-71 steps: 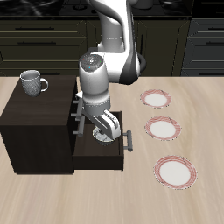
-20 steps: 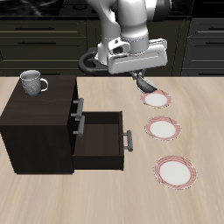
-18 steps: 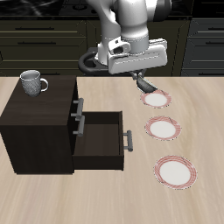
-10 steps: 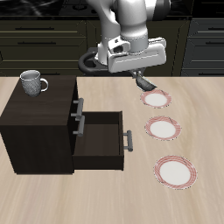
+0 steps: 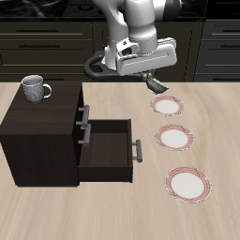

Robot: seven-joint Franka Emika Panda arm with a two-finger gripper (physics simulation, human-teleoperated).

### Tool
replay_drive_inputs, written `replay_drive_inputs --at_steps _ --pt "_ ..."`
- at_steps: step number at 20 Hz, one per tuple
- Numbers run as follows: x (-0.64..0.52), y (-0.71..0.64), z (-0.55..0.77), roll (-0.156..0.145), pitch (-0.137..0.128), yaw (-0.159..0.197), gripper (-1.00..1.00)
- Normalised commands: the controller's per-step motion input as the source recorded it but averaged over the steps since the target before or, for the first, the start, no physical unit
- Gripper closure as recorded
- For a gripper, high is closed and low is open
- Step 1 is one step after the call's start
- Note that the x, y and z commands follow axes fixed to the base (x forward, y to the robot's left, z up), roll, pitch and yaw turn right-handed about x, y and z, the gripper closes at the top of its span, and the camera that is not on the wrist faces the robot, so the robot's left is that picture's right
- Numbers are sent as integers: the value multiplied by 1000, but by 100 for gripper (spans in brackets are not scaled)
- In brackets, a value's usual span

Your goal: Place the bowl on the nearest plate relative to the robot

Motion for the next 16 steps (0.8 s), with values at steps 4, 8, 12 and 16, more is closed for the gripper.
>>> replay_drive_inputs --at_steps 4,8,12,16 --pt "-334 63 -78 44 -11 -15 100" --pt "-469 40 -111 22 -27 -27 100" --pt "-299 152 -132 46 -8 -2 100" --pt "-249 145 -109 19 -22 11 100"
